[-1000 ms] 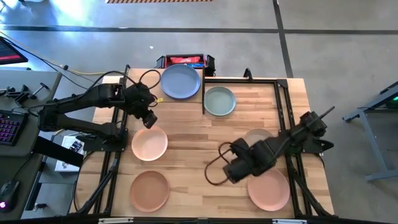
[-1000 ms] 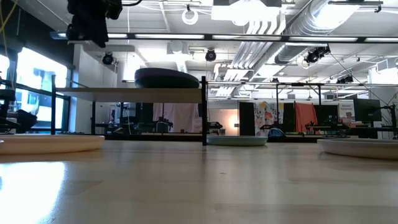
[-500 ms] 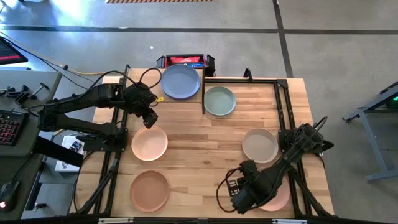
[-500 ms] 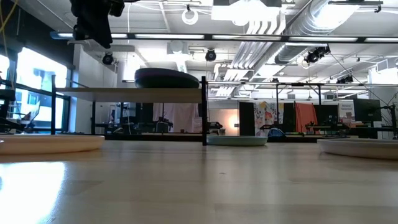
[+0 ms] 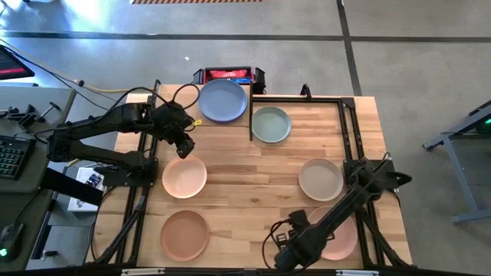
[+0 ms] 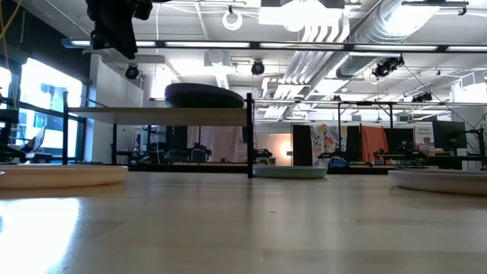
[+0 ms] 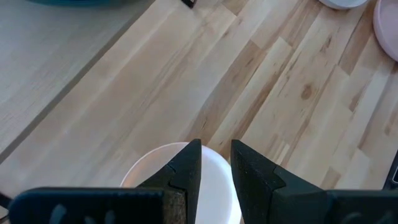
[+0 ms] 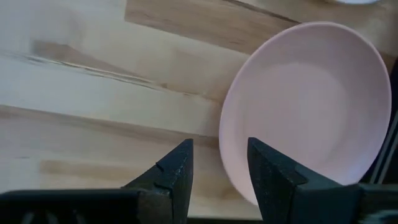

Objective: Place and stack plates onto a shelf
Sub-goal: Stack the light orange plate on top of the blue plate on the shelf

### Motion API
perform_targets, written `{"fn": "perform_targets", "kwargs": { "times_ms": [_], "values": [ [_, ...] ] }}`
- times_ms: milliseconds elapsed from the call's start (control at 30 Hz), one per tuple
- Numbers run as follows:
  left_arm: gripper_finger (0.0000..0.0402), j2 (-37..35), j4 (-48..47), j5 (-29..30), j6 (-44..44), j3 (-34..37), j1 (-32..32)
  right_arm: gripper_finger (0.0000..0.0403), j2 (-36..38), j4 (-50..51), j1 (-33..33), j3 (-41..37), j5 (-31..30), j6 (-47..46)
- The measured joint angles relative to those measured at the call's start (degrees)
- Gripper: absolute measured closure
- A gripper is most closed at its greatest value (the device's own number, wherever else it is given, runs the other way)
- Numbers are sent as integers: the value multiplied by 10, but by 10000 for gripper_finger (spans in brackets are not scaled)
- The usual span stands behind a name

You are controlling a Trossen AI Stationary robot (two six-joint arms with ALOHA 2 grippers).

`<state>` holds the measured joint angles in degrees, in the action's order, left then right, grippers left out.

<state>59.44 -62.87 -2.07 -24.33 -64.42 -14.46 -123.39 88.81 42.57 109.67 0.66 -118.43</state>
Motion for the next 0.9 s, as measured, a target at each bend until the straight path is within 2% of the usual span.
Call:
{"fn": "perform_targets", "kwargs": {
  "times_ms": [267, 900],
  "values": [
    [326, 0, 0, 0, -3, 0, 0, 274, -58, -8, 5, 0, 56, 48],
    [326, 0, 0, -3, -21, 0, 0, 274, -139, -20, 15, 1, 97, 79]
  ]
}}
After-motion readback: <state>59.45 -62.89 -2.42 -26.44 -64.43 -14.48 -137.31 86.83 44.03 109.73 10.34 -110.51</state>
